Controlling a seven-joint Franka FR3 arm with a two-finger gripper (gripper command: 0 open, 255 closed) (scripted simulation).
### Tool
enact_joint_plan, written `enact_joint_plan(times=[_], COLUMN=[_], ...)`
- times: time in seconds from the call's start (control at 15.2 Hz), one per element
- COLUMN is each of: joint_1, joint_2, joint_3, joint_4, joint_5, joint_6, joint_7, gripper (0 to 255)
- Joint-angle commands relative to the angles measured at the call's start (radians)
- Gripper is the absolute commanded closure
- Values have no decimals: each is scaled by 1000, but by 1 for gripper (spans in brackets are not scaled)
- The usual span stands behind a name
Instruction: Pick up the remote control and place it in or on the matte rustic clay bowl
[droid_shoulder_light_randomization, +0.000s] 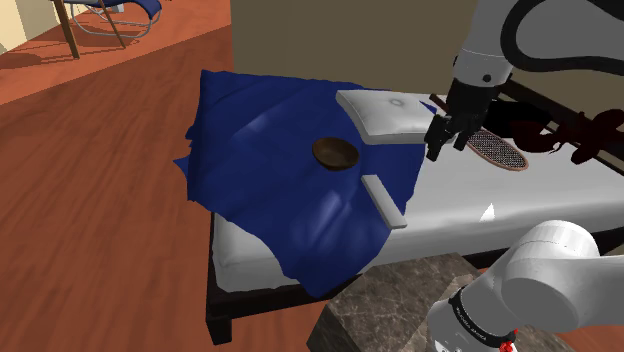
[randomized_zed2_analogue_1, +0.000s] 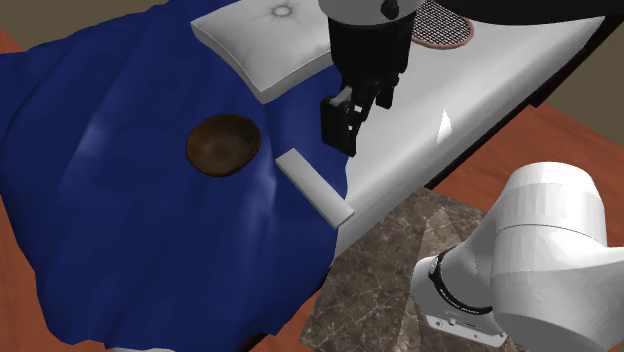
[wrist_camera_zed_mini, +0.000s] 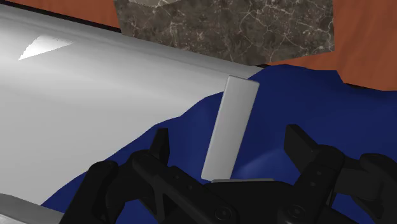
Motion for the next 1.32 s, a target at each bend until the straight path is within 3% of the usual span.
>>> enact_joint_plan(times=[0.0,0.53,0.99,1.25], joint_1=[0,-9,-5,-3], joint_2=[0,61,238,286], joint_3=[0,-39,-74,-80], joint_4=[0,-225,-342,-370], joint_5=[0,19,45,48], joint_6=[0,350,701,781], joint_7=[0,21,24,23], gripper=[0,0,0,0])
